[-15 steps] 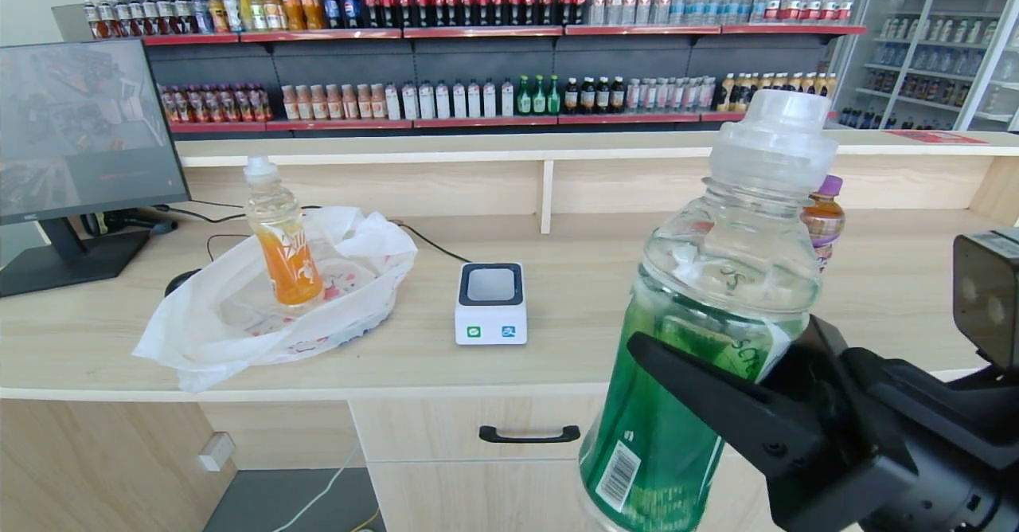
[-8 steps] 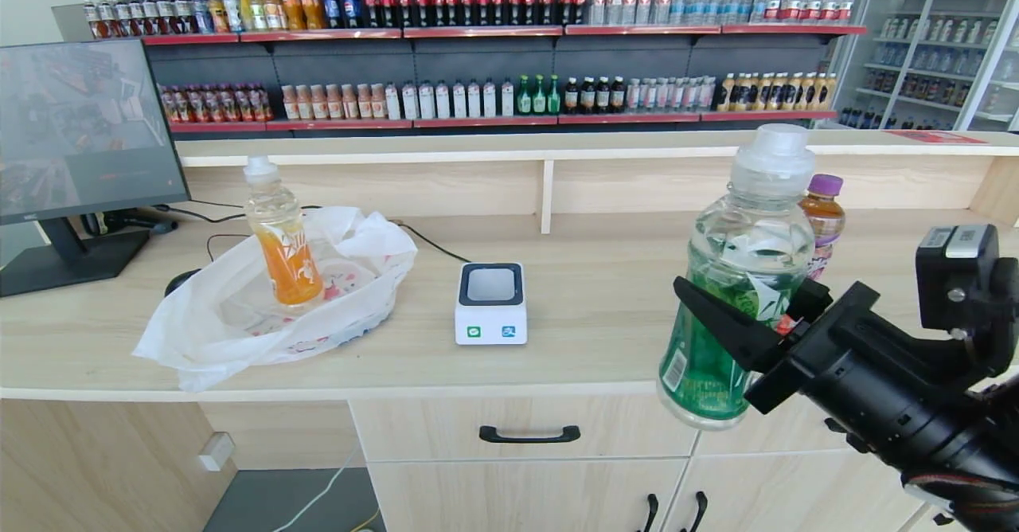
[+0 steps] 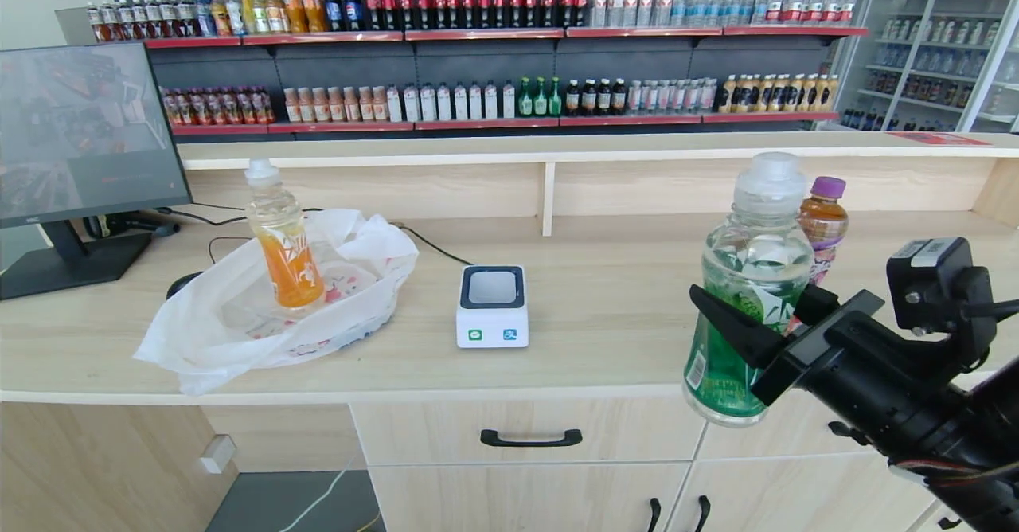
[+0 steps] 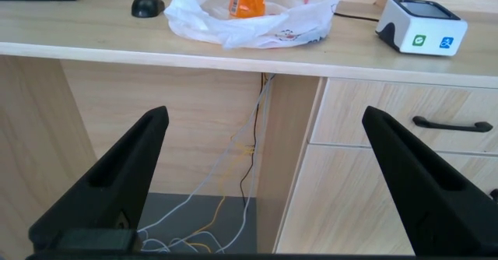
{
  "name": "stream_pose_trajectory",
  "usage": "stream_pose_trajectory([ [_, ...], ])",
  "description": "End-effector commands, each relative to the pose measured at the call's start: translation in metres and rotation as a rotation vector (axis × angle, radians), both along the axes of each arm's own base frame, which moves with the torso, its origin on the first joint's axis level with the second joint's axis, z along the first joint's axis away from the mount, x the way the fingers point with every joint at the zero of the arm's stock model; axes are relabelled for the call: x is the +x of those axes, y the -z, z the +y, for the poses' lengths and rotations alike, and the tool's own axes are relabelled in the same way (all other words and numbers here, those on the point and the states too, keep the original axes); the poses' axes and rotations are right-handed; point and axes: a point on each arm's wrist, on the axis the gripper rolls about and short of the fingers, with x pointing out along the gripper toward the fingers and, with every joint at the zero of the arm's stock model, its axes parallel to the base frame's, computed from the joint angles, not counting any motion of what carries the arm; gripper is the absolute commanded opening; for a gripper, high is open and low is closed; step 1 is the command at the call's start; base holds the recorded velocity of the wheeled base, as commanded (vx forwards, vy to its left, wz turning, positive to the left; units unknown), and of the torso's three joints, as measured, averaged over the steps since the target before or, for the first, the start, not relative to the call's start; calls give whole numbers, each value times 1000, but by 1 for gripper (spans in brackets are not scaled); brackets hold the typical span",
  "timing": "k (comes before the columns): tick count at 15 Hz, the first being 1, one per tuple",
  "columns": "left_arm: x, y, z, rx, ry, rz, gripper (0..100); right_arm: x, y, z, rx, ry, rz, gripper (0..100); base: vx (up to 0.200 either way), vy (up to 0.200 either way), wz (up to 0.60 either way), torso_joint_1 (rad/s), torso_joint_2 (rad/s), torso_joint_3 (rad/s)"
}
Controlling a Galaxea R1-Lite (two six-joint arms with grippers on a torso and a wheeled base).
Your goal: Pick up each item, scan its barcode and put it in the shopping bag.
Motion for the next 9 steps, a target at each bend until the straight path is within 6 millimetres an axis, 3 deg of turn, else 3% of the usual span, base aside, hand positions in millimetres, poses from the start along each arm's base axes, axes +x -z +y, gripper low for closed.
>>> stream_pose_trajectory([
  [1,0,0,0,-1,-1,1,100,3,2,1,-3,5,8,0,0,200,0,-2,-2,2],
  [9,0,0,0,-2,-1,1,100,0,4,0,-10,0,18,0,0,200,0,5,0,1],
])
